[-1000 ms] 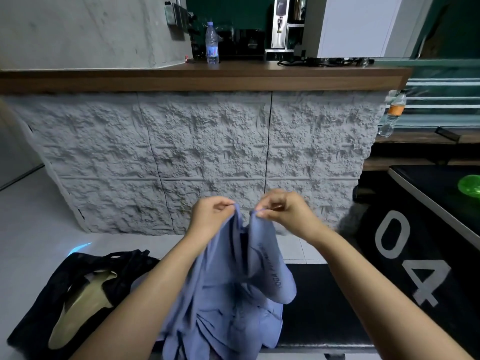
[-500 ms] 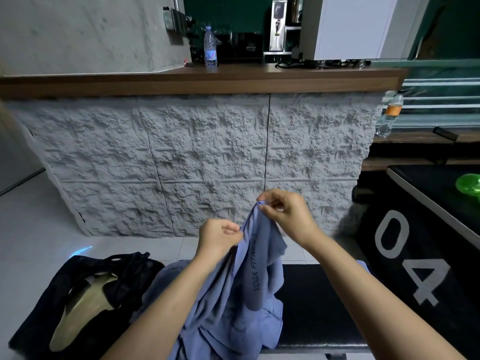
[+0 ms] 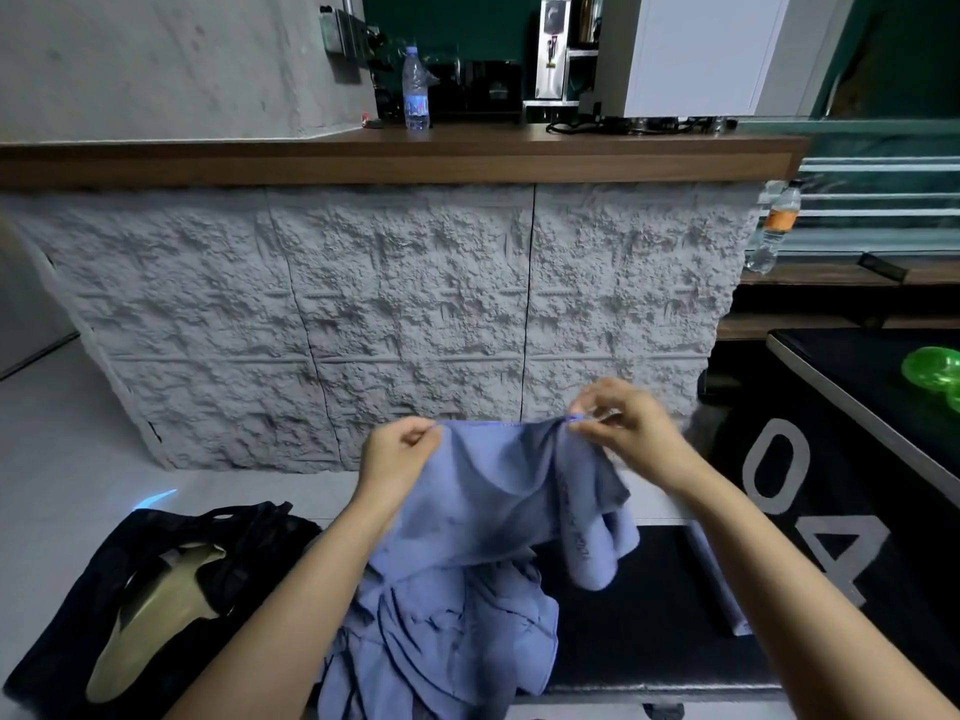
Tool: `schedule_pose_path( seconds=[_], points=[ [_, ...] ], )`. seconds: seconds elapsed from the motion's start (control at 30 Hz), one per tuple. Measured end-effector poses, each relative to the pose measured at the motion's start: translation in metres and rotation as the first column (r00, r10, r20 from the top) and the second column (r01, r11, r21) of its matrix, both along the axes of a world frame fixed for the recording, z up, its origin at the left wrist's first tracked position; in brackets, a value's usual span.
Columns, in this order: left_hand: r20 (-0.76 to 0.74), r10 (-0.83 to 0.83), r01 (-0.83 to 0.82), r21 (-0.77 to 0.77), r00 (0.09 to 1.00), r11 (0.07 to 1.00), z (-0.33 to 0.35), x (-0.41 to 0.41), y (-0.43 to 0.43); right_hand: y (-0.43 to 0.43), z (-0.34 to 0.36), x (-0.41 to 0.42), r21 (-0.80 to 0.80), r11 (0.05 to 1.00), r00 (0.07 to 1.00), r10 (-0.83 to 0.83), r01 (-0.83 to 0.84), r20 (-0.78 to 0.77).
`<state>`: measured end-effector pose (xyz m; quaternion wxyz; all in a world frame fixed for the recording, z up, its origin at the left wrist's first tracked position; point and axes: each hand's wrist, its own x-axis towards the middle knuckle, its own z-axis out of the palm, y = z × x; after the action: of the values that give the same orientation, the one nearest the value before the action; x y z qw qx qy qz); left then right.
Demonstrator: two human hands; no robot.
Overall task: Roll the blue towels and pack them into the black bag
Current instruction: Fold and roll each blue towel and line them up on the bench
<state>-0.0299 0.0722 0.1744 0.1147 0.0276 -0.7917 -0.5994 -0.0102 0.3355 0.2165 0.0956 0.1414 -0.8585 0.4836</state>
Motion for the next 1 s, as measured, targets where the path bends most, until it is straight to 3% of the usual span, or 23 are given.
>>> schedule_pose_path(
  seconds=[0.07,0.17,0.33,0.5,0.57,0.63,0.77,0.9,1.0],
  points=[
    [-0.032,-0.148,0.145,-0.083,0.988,0.986,0.018,0.001,0.024,-0.025,0.002,0.001,0.065,0.988,0.99,0.142,-0.142,0.003],
    [-0.102,-0.259,0.24,-0.165,0.961,0.957,0.031,0.004,0.045,-0.051,0.001,-0.004,0.048,0.98,0.98,0.196,-0.195,-0.032],
    [-0.114,-0.194,0.171,-0.182,0.974,0.968,0.025,0.009,0.035,-0.054,-0.006,-0.005,-0.035,0.992,0.992,0.12,-0.121,-0.038],
    [-0.047,-0.11,0.088,-0.333,0.993,0.939,-0.004,0.017,0.0,-0.038,-0.011,-0.004,-0.165,0.985,0.999,-0.035,0.04,0.033],
    [0.028,-0.104,0.107,-0.224,0.994,0.969,-0.01,0.021,-0.014,-0.024,-0.014,-0.004,-0.183,0.974,0.99,-0.121,0.133,0.077],
    [0.117,-0.165,0.168,-0.011,0.979,0.986,-0.006,0.029,-0.017,-0.013,-0.019,-0.003,-0.186,0.956,0.971,-0.205,0.225,0.122],
    [0.135,-0.18,0.147,0.225,0.974,0.963,0.006,0.034,0.012,-0.028,-0.021,0.002,-0.198,0.925,0.934,-0.28,0.325,0.223],
    [0.125,-0.125,0.076,0.337,0.984,0.938,0.012,0.04,0.056,-0.063,-0.016,0.016,-0.456,0.861,0.942,-0.074,0.226,0.327],
    [0.09,-0.068,0.022,0.437,0.994,0.899,0.019,0.047,0.065,-0.065,-0.012,0.026,-0.594,0.797,0.944,0.104,0.109,0.313]
  ],
)
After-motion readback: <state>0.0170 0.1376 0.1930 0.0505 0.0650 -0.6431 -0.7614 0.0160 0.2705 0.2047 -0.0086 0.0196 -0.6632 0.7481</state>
